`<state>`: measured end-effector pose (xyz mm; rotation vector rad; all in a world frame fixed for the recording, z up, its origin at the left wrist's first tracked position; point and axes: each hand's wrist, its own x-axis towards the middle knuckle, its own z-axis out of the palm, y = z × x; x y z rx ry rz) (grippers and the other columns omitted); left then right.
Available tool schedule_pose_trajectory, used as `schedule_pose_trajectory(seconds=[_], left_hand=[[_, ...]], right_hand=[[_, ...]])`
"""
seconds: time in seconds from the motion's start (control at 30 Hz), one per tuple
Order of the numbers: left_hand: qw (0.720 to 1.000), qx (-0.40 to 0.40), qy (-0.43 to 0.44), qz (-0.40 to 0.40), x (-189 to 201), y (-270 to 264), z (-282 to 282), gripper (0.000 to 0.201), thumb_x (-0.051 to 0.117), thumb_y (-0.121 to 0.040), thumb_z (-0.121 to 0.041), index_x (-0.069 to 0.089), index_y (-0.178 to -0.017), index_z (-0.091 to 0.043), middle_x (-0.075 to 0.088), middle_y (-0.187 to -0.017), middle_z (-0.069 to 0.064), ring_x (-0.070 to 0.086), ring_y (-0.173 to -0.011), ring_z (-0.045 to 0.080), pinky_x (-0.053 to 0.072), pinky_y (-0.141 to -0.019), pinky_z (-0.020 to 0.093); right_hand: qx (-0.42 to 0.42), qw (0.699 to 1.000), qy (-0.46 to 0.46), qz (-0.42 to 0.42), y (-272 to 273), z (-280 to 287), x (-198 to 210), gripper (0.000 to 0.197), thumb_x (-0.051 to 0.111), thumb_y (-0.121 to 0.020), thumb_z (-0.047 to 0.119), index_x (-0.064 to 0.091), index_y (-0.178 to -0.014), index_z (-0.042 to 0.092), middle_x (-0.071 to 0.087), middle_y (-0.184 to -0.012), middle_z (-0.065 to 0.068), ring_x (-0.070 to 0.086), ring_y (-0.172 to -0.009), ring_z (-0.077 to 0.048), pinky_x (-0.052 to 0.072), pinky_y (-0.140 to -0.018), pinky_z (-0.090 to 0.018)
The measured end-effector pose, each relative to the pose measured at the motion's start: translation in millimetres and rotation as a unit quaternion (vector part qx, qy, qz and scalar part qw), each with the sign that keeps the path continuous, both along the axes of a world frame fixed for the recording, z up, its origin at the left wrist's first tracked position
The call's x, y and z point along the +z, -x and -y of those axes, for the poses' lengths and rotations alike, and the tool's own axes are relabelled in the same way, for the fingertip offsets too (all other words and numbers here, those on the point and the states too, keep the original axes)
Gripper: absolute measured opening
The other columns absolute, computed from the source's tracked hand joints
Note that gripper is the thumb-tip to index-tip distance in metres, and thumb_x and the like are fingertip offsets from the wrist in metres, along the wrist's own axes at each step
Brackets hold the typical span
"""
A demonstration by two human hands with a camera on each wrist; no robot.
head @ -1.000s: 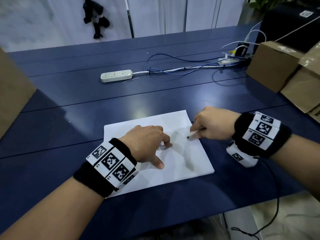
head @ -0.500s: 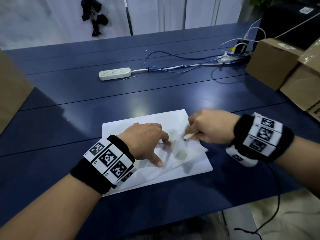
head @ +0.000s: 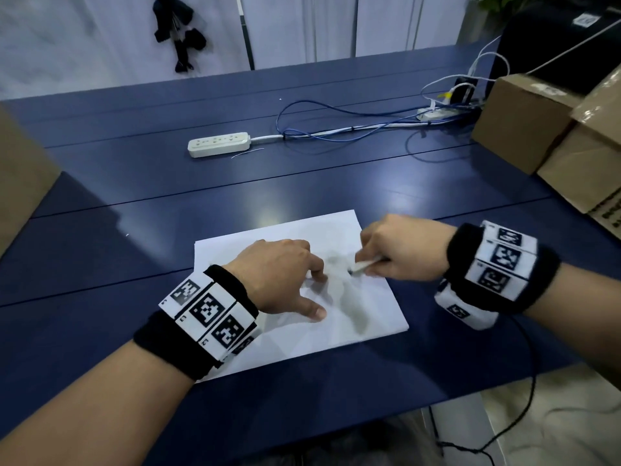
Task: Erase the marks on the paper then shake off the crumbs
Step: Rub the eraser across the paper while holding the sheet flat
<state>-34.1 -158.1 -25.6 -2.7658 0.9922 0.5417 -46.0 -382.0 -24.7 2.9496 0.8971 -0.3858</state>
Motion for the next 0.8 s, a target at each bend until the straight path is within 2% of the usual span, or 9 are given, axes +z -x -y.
schedule_pose_trajectory(seconds=[0.07,0.13,0.2,0.33,0.47,0.53,0.6,0.7,0.8], left_hand=[[1.0,0.003,-0.002,0.012,-1,2,3,0.06,0.064,-0.07,-0.077,0.058,-0.115,-0.038,0.05,-0.107,-0.013,0.051,-0.096,0.013,0.041,-0.08,0.034],[1.0,0.006,0.001,0.02,-2,2,5,0.059,0.066,-0.069,-0.077,0.059,-0.112,-0.037,0.047,-0.101,-0.015,0.046,-0.089,0.011,0.039,-0.079,0.033],[1.0,0.007,0.001,0.021,-2,2,6,0.058,0.068,-0.069,-0.075,0.059,-0.112,-0.037,0.047,-0.1,-0.015,0.048,-0.09,0.011,0.038,-0.079,0.033],[1.0,0.01,0.005,0.019,-1,2,6,0.057,0.068,-0.069,-0.075,0.059,-0.11,-0.037,0.048,-0.1,-0.015,0.047,-0.088,0.012,0.035,-0.077,0.033],[1.0,0.011,0.002,0.018,-1,1,7,0.056,0.069,-0.069,-0.074,0.058,-0.109,-0.037,0.05,-0.103,-0.015,0.046,-0.088,0.011,0.036,-0.077,0.032],[1.0,0.01,0.001,0.017,0,1,8,0.056,0.069,-0.069,-0.073,0.058,-0.109,-0.036,0.05,-0.102,-0.015,0.049,-0.091,0.012,0.036,-0.077,0.032],[1.0,0.007,-0.004,0.018,0,2,10,0.057,0.07,-0.07,-0.072,0.058,-0.113,-0.037,0.047,-0.1,-0.015,0.051,-0.096,0.013,0.035,-0.078,0.033],[1.0,0.002,-0.005,0.03,1,5,13,0.063,0.07,-0.072,-0.071,0.054,-0.126,-0.042,0.051,-0.101,-0.013,0.053,-0.106,0.015,0.038,-0.08,0.034],[0.999,-0.002,-0.007,0.039,2,5,15,0.069,0.071,-0.071,-0.07,0.051,-0.132,-0.044,0.057,-0.108,-0.011,0.054,-0.111,0.017,0.039,-0.082,0.034]], right_hand=[[0.072,0.996,-0.019,-0.047,14,2,3,0.022,0.059,-0.091,0.033,0.071,-0.11,0.028,0.061,-0.097,0.003,0.057,-0.09,-0.017,0.041,-0.07,-0.029],[0.089,0.99,-0.04,-0.106,24,3,6,0.021,0.061,-0.09,0.033,0.072,-0.108,0.028,0.06,-0.091,0.005,0.054,-0.081,-0.013,0.042,-0.072,-0.025],[0.025,0.995,-0.044,-0.081,15,3,4,0.023,0.059,-0.089,0.038,0.074,-0.101,0.025,0.06,-0.085,0.006,0.051,-0.077,-0.012,0.043,-0.072,-0.026],[-0.046,0.999,0.012,0.006,-13,8,3,0.054,0.038,-0.082,0.059,0.07,-0.091,0.017,0.064,-0.086,-0.002,0.059,-0.085,-0.025,0.05,-0.074,-0.038],[0.053,0.995,-0.003,-0.079,16,11,8,0.02,0.059,-0.092,0.032,0.073,-0.103,0.023,0.06,-0.094,0.003,0.055,-0.088,-0.015,0.045,-0.076,-0.031],[0.083,0.987,-0.018,-0.137,26,8,9,0.021,0.064,-0.089,0.027,0.074,-0.108,0.026,0.063,-0.094,0.004,0.056,-0.087,-0.012,0.045,-0.079,-0.028],[0.019,0.993,-0.032,-0.116,12,7,4,0.022,0.064,-0.088,0.035,0.074,-0.103,0.024,0.067,-0.094,0.003,0.06,-0.089,-0.016,0.048,-0.081,-0.032],[-0.035,0.999,-0.009,-0.018,-13,10,5,0.052,0.044,-0.081,0.063,0.072,-0.088,0.02,0.066,-0.079,-0.006,0.06,-0.081,-0.026,0.051,-0.074,-0.04],[0.009,1.0,0.015,0.01,-1,9,3,0.033,0.053,-0.091,0.047,0.073,-0.097,0.021,0.065,-0.09,-0.003,0.059,-0.088,-0.025,0.049,-0.076,-0.037]])
